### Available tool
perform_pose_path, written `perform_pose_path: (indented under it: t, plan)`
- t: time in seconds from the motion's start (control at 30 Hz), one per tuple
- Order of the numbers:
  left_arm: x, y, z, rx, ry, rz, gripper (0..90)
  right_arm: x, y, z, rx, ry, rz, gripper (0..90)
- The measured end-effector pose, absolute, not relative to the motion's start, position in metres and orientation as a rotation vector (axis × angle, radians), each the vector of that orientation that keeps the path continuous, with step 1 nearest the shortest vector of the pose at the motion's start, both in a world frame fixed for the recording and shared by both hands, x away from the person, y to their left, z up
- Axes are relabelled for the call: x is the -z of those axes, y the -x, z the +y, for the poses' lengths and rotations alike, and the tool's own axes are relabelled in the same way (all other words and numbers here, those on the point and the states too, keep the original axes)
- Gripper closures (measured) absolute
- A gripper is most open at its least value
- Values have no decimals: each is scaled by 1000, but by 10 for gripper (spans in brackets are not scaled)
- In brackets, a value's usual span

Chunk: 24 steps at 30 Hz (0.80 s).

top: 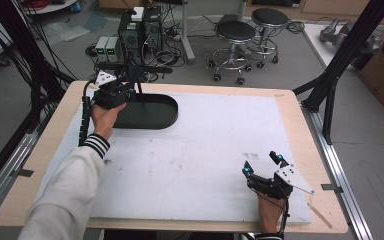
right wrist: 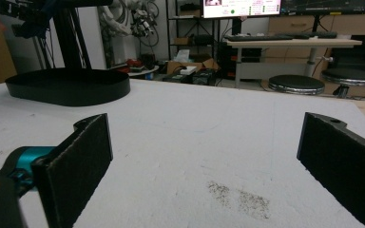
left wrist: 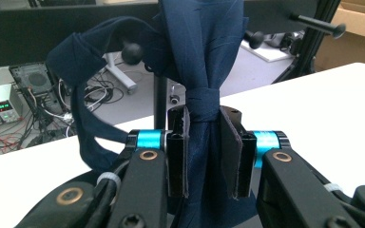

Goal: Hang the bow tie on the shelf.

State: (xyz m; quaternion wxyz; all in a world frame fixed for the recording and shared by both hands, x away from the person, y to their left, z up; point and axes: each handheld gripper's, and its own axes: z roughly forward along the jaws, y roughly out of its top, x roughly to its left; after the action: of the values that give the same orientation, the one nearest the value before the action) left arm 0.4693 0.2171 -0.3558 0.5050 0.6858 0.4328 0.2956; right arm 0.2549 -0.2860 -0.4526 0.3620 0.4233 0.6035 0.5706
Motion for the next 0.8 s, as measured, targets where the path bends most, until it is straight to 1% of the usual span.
perform_pose_path:
  t: [0.17, 0.27, 0.37, 0.5, 0.7, 0.8]
  plan:
    - [358, -472, 219, -694, -1660, 1043, 718, 453, -254, -286, -1471, -1082, 1549, 33]
    - [361, -474, 221, -661, -1651, 1077, 672, 453, -254, -286, -1472, -1085, 1549, 33]
    - [362, -475, 222, -629, -1642, 1092, 581, 453, -254, -286, -1469, -1085, 1550, 33]
    - [361, -474, 220, -649, -1649, 1083, 447, 453, -255, -286, -1472, -1081, 1551, 33]
    - [360, -470, 219, -651, -1666, 1069, 283, 453, -255, -287, -1473, -1082, 1551, 33]
    - [361, -459, 222, -651, -1657, 1035, 246, 453, -254, -286, -1468, -1082, 1552, 33]
